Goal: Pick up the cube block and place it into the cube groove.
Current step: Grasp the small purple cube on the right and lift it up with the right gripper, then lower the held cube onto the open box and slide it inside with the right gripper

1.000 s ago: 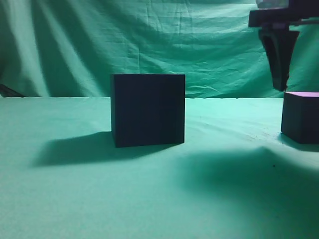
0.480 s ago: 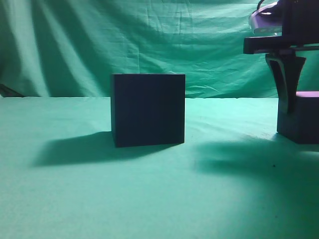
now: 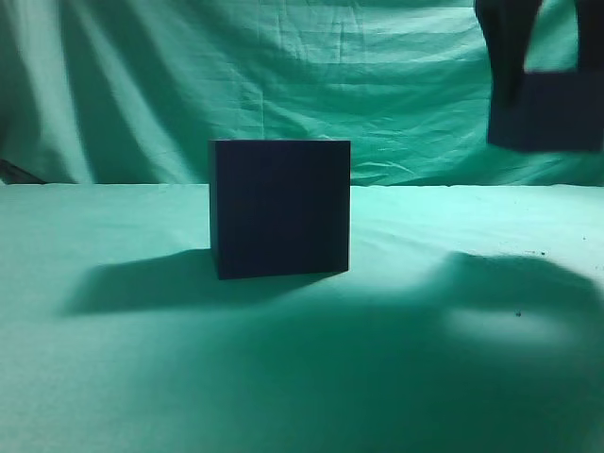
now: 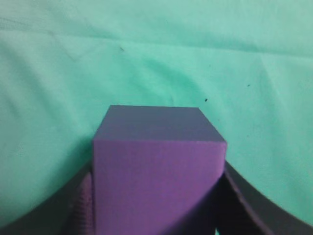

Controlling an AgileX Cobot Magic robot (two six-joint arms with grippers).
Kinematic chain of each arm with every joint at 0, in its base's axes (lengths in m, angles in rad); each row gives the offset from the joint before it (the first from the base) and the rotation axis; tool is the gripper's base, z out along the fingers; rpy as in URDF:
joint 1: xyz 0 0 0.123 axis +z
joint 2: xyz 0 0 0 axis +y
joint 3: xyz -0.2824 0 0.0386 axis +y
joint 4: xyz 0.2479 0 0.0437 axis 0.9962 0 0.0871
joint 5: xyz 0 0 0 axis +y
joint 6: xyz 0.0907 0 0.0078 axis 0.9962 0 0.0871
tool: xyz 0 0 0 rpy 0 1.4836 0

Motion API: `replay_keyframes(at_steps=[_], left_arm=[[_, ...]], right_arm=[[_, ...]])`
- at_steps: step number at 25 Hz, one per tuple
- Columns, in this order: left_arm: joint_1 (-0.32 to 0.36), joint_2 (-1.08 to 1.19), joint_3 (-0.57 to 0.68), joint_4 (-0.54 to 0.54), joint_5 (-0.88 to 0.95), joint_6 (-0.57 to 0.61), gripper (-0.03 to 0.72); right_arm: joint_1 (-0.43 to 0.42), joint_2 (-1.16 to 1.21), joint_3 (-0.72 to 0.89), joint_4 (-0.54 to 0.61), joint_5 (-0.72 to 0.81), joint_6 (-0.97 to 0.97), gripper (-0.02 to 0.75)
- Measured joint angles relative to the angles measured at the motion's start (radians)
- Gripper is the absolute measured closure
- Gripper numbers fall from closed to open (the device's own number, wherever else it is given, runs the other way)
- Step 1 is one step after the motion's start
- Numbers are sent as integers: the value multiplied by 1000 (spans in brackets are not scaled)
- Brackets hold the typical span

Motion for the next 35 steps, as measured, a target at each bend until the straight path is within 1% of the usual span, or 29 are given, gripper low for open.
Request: replay_keyframes(at_steps=[3,6,11,15,18,21,35], left_arm=[[0,0,0,0,0,0,688],[0,0,0,0,0,0,688],[0,0,0,0,0,0,688],[0,0,0,0,0,0,688],[0,0,0,0,0,0,688],[0,0,0,0,0,0,688],[0,0,0,0,0,0,688]], right_arm=[[62,-2,-112,0,70,-26,305],[160,-2,-193,0,82,-29,305],[321,19,-269,15,96,2,305],[391,89,-320,17,100,11,305],[413,147,-359,22,98,11,305],[412,189,-381,26,98,17,305],[412,241,-391,8,100,122,305]])
